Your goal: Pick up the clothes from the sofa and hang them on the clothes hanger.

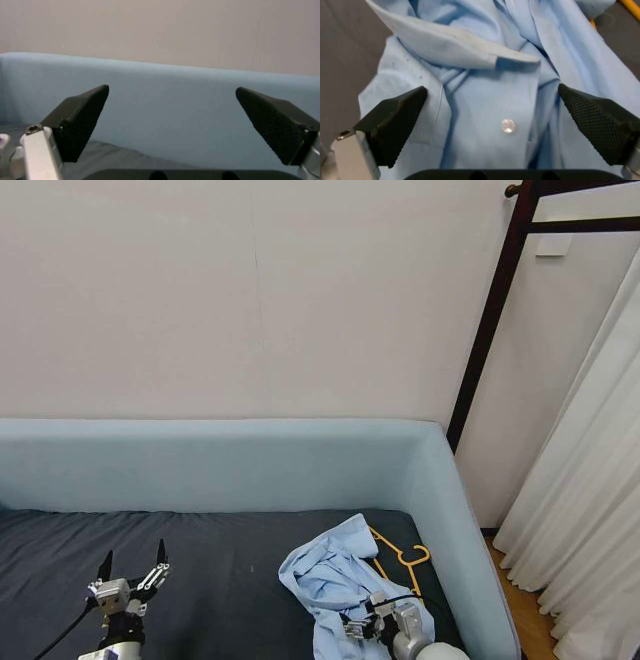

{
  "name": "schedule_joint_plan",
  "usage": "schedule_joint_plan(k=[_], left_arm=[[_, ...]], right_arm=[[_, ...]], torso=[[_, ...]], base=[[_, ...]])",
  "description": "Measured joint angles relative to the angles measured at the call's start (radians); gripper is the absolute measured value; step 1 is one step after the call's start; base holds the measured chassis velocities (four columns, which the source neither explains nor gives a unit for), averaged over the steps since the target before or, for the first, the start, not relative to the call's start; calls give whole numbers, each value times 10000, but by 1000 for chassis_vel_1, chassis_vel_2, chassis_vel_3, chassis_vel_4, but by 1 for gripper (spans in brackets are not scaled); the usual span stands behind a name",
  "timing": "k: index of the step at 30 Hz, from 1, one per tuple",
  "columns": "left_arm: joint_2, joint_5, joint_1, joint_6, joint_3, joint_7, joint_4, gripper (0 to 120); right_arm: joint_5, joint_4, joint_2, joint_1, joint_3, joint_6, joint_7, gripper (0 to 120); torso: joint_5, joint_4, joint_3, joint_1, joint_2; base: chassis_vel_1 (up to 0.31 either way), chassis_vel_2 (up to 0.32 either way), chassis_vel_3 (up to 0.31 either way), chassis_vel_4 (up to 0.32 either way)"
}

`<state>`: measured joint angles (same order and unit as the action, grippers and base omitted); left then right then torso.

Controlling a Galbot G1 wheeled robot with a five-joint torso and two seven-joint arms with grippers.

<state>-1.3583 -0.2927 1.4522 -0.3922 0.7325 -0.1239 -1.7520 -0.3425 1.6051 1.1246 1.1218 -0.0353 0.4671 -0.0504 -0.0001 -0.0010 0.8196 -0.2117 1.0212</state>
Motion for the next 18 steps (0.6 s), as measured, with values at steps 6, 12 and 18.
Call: schedule_joint_plan(k=[6,12,18], left_arm=[[80,-52,-101,10,-1,-5,161,100],[134,-86,-234,10,-44,-13,285,100],[181,-131,-343,10,-97,-20,454,100]], right_arm=[[-1181,302,6,365,49,541,234,99],[-2419,483,207,499,214,843,703,79],[-2365,444,284,490,320,733,825,57]], torso=[[-1,-2,0,0,0],[-1,-1,0,0,0],[-2,-1,0,0,0]], base=[[0,0,0,0],[0,0,0,0],[0,0,0,0]])
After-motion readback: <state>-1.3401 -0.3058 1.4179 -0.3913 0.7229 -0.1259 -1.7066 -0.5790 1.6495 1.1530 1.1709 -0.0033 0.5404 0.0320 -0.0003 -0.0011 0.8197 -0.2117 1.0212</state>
